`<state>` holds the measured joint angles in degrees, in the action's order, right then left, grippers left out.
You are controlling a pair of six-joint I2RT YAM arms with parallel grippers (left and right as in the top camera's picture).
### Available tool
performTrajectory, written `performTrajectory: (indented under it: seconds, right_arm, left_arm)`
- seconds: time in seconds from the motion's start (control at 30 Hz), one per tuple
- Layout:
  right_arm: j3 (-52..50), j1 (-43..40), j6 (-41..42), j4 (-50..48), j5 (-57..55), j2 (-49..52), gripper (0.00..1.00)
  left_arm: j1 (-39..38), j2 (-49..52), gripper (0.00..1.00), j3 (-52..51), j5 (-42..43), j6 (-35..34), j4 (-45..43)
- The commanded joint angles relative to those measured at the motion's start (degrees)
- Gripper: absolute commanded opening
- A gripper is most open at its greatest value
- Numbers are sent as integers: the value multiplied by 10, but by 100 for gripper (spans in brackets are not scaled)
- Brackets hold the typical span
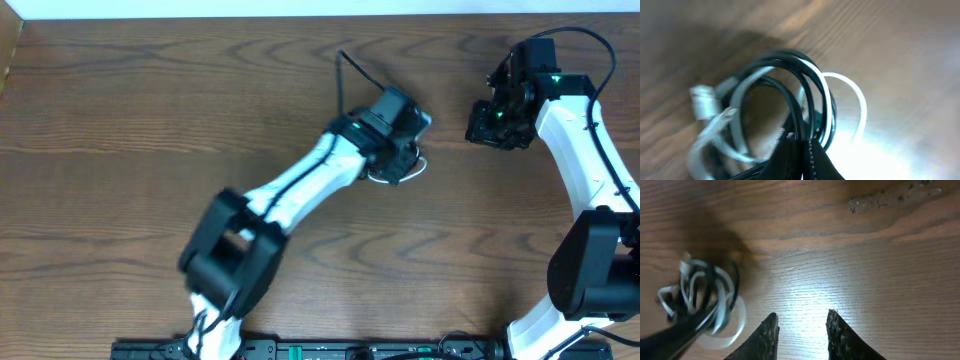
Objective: Untangle cables
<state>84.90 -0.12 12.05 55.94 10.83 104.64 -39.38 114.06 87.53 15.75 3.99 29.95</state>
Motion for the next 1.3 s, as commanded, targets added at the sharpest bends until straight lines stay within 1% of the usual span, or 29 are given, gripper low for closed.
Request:
performTrajectory:
  seconds: [0.0, 0.07, 0.17, 0.27, 0.43, 0.57, 0.63, 0.8, 0.97, 1.03, 1.2, 1.27]
  right_arm:
    - [-3, -2, -10, 2, -2, 4, 31]
    - [-3, -2, -13, 3, -1, 4, 33]
    - [-3, -2, -33, 3, 19, 4, 33]
    - [-3, -2, -45, 3, 44, 4, 33]
    - [-3, -2, -56, 2, 76, 4, 33]
    - [-3, -2, -55, 3, 78, 4, 33]
    - [-3, -2, -55, 4, 78, 4, 33]
    - [-3, -2, -55, 10, 78, 4, 32]
    - [-3, -2, -64, 20, 80, 4, 31]
    - [-3, -2, -71, 20, 95, 4, 31]
    - [-3, 4, -106, 15, 175, 4, 31]
    - [-3, 9, -118, 13, 194, 4, 31]
  left_arm:
    - [28, -54, 7, 4, 111, -33, 16]
    - [45, -64, 7, 4, 172, -44, 29]
    - [72, -66, 8, 3, 290, -47, 43]
    - [96, -63, 7, 0, 374, -48, 47]
    - [128, -55, 8, -2, 462, -48, 47]
    - [133, -31, 7, -3, 542, -48, 47]
    - [129, -15, 7, -4, 568, -48, 47]
    - [125, 29, 8, -4, 586, -53, 45]
    - [137, 47, 7, -4, 585, -54, 36]
    - [142, 47, 8, -4, 574, -56, 36]
    - [151, 47, 7, -4, 509, -95, 27]
    - [153, 47, 7, -4, 498, -111, 11]
